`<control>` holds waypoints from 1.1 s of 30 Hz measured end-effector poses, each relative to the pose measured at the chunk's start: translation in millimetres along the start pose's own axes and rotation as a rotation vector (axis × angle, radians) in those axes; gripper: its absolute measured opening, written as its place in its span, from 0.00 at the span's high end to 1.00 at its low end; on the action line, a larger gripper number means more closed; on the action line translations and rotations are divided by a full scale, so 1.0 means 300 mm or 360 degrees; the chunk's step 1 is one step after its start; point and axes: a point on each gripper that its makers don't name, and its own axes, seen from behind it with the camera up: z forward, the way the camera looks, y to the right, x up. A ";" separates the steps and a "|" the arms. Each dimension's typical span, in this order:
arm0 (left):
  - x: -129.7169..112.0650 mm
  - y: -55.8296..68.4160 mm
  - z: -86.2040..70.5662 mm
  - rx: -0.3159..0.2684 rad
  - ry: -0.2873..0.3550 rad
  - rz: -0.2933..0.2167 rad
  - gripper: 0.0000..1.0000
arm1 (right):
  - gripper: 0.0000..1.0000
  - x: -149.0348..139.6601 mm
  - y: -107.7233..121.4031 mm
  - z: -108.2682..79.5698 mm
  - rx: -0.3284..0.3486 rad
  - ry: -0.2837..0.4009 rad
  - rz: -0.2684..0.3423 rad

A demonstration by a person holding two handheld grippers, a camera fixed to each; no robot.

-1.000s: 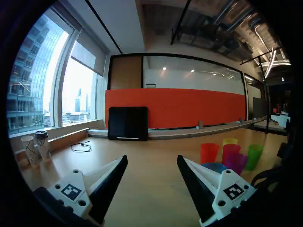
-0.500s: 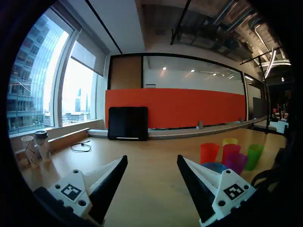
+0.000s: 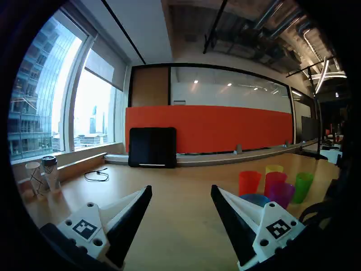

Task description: Pour water

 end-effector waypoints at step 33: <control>0.001 0.004 0.001 0.0000 0.0000 0.0000 0.03 | 0.00 -0.004 0.001 0.006 0.0005 -0.0018 0.0023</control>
